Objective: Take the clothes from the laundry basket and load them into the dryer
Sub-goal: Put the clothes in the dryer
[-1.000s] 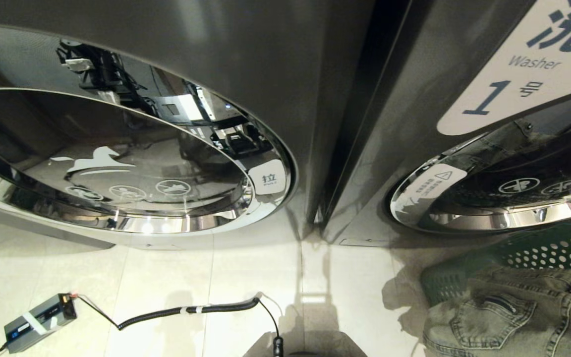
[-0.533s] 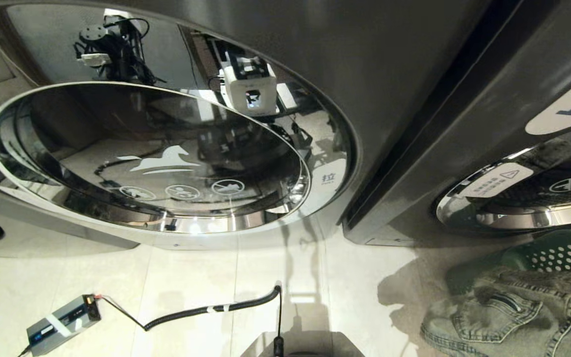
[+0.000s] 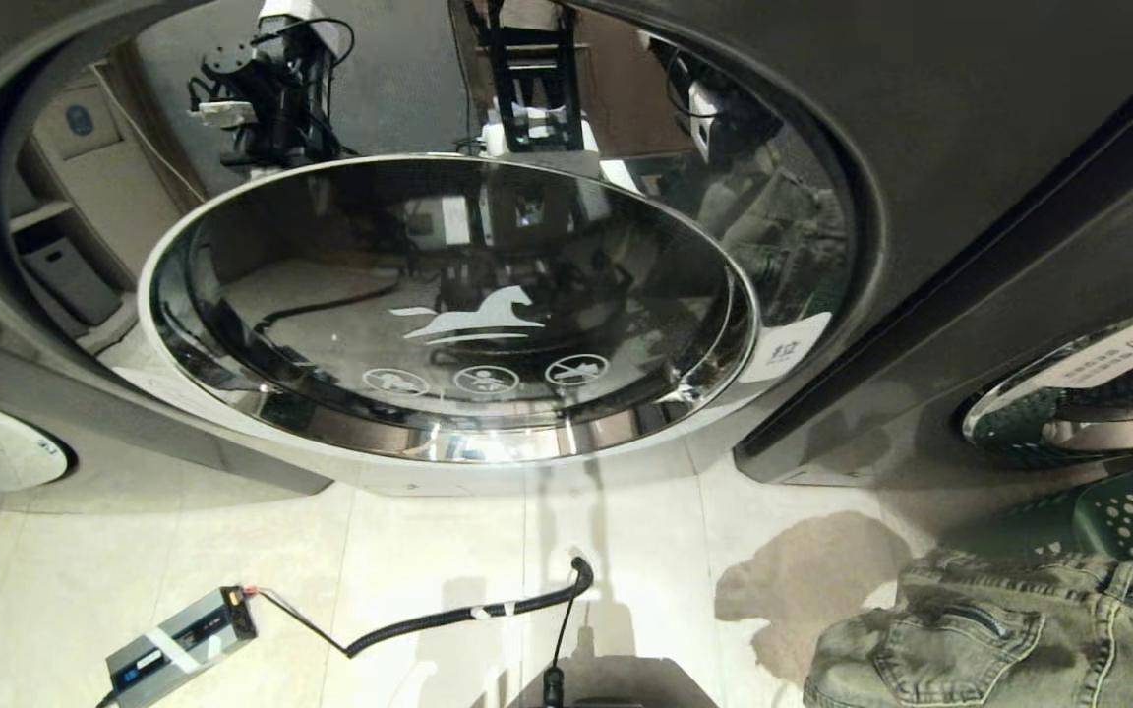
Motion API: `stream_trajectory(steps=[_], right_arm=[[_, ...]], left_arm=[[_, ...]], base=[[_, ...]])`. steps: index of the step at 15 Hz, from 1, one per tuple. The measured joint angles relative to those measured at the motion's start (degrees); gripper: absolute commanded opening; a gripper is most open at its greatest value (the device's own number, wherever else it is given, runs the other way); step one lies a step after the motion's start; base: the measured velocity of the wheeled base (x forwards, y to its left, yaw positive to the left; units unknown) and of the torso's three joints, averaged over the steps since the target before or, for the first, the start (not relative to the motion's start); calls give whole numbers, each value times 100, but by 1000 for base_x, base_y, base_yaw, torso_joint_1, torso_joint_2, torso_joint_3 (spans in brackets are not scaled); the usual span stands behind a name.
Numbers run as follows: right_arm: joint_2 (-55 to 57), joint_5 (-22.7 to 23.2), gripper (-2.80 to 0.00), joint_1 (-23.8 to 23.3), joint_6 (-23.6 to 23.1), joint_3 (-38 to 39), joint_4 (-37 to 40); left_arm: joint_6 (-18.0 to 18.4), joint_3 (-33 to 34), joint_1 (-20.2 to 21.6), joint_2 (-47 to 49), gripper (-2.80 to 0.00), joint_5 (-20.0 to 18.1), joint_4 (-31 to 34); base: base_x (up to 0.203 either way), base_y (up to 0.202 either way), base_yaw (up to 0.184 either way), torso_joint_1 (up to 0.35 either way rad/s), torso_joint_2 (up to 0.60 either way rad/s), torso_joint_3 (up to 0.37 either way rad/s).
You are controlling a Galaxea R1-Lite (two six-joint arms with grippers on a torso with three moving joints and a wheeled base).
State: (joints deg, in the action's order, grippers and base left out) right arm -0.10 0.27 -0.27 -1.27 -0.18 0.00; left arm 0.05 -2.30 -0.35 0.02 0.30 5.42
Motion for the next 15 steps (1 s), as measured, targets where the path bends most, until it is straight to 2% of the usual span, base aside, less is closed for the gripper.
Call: stream_trajectory(steps=[10,12,15], right_arm=[[2,4,-280,2,7,0,-5],[2,4,-280,0,7,0,-11],[2,2,-280,5,11,0,-11]], left_arm=[[-2,0,2,0,-280,2,0],[0,0,-2,0,-280,2,0],[2,2,2,0,-280,0,0]], base=[[0,194,-2,2,3,3],[0,103,-3,2,4,2],[0,0,0,0,0,0]])
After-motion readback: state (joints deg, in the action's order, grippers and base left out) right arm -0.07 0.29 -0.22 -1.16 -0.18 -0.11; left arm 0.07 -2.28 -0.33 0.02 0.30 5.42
